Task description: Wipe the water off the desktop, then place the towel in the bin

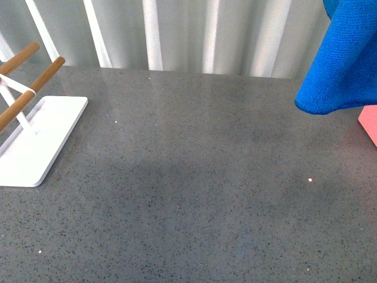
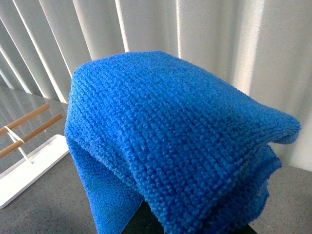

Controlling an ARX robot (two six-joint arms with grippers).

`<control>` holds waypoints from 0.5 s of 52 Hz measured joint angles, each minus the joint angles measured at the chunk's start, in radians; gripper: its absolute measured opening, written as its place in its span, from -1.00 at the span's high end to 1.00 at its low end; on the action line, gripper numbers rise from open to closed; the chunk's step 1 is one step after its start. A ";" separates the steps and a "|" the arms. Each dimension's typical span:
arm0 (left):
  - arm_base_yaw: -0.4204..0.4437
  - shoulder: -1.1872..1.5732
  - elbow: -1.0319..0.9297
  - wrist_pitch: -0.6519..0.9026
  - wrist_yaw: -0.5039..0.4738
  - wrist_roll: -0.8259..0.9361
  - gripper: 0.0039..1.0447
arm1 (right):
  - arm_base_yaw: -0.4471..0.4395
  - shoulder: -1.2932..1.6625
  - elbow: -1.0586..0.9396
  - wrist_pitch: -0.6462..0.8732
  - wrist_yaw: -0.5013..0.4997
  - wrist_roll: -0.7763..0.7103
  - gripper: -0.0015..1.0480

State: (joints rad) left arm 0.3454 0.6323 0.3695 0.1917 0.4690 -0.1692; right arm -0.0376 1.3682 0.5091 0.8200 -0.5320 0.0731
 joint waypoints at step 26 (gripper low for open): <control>-0.214 -0.252 -0.254 0.074 -0.343 0.160 0.94 | 0.023 -0.020 -0.021 -0.023 0.026 0.000 0.93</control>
State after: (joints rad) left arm 0.1310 0.3805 0.1150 0.2657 0.1261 -0.0090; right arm -0.0147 1.3479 0.4885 0.7967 -0.5056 0.0731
